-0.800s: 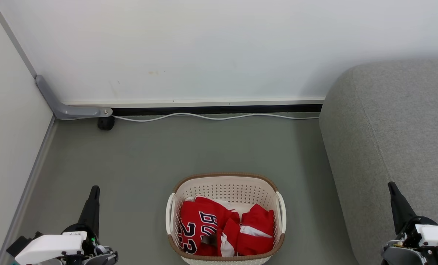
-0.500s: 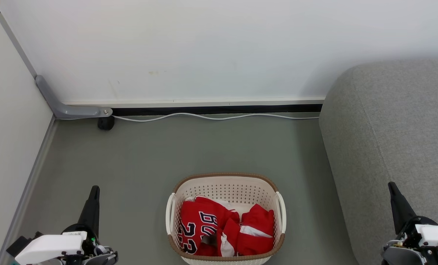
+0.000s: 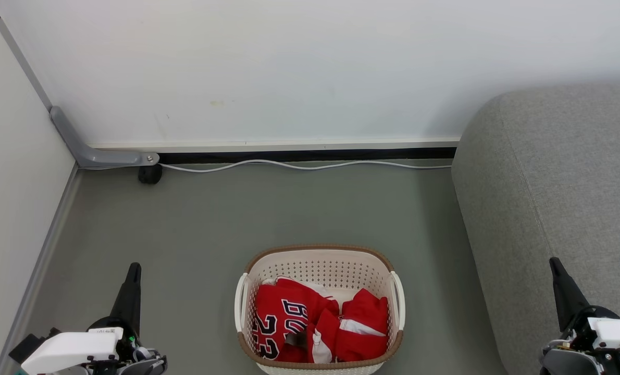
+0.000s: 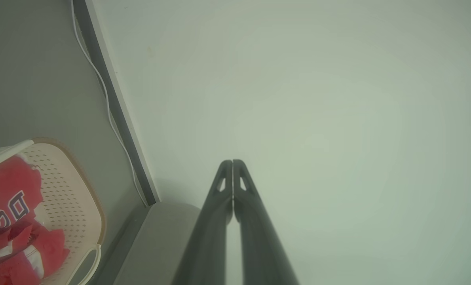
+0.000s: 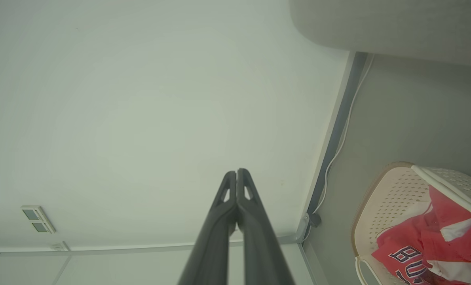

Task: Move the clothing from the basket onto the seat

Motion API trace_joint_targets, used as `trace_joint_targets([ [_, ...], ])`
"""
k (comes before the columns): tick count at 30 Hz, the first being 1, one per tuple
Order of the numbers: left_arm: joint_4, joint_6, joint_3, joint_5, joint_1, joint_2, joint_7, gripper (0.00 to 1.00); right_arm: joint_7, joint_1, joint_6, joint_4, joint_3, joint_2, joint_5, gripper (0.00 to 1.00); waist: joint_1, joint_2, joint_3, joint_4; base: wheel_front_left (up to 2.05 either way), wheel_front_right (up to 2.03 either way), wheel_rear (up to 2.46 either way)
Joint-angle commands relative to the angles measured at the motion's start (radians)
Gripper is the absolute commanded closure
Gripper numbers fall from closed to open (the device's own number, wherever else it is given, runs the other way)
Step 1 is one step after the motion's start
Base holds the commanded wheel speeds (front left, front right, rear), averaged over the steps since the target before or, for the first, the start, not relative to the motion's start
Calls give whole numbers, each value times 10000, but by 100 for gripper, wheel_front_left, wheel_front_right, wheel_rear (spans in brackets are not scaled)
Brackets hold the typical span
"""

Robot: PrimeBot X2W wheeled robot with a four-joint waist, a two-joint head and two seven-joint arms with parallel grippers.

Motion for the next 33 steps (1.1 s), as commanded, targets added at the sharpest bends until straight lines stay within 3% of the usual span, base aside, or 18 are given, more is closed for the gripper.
trace_joint_targets([
  [1,-290,-73,321,-40,-578,173,57,100,73,-365,42,-313,179,-108,117,100,0,0,0,0,0,0,0],
  [12,-290,-73,321,-40,-578,173,57,100,73,-365,42,-313,179,-108,117,100,0,0,0,0,0,0,0],
  [13,36,2,-3,0,18,-9,-6,0,-2,9,-2,36,6,4,-4,0,0,0,0,0,0,0,0],
  [23,569,9,-99,33,165,-185,-207,0,-60,127,-1,441,127,87,-75,0,23,0,-15,-5,0,0,0],
  [33,717,2,-280,314,-122,-115,-509,0,-357,-166,2,447,404,-147,-320,0,1,0,11,-16,0,0,0],
])
